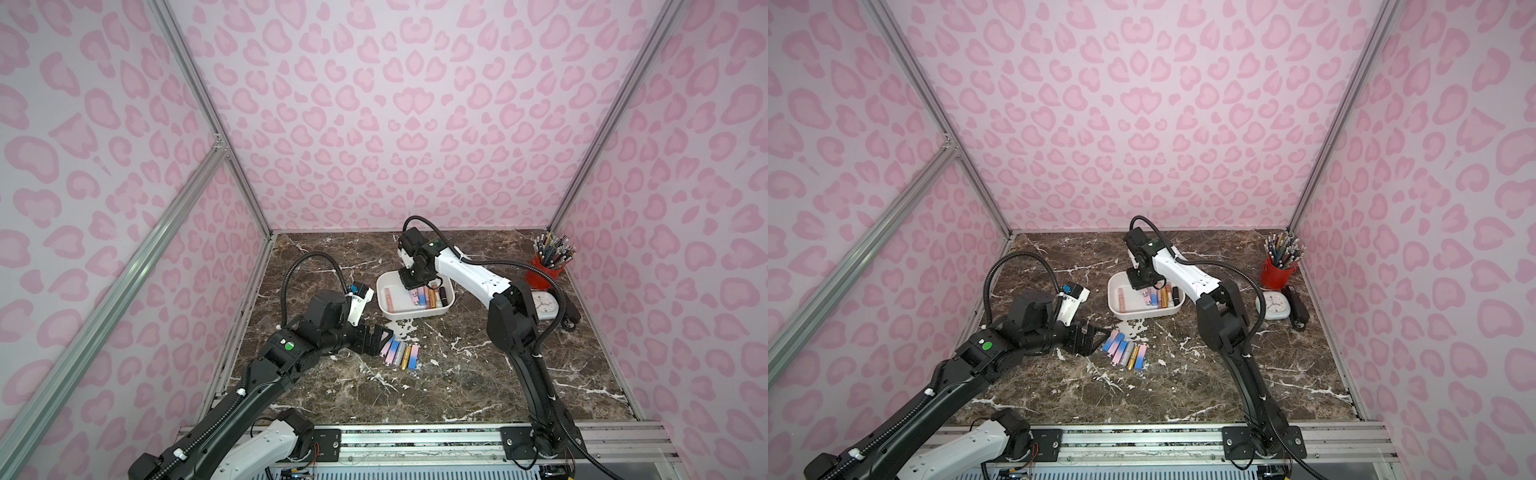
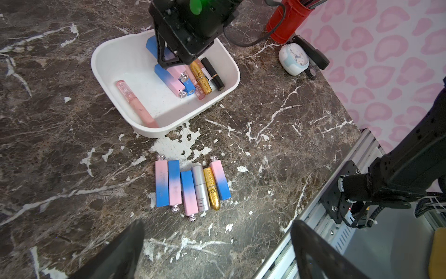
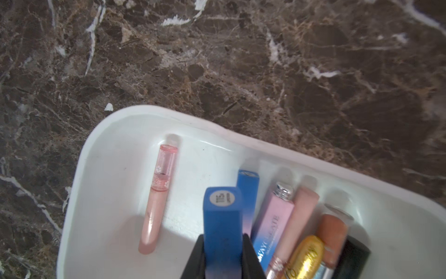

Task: Put the lipstick into the storage box
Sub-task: Place the lipstick in the storage box.

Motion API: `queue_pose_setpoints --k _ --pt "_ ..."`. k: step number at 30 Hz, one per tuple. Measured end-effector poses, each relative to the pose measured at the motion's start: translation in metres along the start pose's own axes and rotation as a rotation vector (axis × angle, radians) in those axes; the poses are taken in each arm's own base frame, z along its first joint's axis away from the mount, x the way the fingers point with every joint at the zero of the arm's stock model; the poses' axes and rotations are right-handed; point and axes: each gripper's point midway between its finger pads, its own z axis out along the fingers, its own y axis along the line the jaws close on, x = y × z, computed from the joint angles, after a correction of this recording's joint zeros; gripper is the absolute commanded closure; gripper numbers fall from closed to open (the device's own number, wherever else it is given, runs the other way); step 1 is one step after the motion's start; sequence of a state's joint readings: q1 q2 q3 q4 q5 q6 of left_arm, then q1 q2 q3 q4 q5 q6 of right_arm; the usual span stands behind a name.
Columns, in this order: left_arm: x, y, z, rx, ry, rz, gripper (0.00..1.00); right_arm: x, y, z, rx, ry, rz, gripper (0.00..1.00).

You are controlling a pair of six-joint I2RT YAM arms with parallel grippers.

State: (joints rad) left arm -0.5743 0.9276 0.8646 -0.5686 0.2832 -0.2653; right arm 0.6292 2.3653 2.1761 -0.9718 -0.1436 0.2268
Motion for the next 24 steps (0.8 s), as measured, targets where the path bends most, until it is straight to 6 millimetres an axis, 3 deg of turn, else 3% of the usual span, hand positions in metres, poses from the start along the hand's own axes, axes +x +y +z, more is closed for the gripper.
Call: queue_pose_setpoints --k 7,16,19,24 --pt "-0.004 0.005 0.007 -0.012 0.019 0.008 0.03 0.006 0.007 0.018 -0.035 0.048 -0.002 0.78" --pt "-0.008 0.005 0.012 -0.006 0.022 0.009 0.03 0.010 0.009 0.024 -0.060 0.070 -0.001 0.65" --pt "-0.009 0.004 0.011 -0.002 0.020 0.009 0.03 0.009 0.009 0.015 -0.064 0.064 -0.002 0.64" --pt "-0.008 0.001 0.012 0.016 0.029 0.011 0.03 0.005 0.011 -0.028 -0.071 0.009 -0.008 0.64"
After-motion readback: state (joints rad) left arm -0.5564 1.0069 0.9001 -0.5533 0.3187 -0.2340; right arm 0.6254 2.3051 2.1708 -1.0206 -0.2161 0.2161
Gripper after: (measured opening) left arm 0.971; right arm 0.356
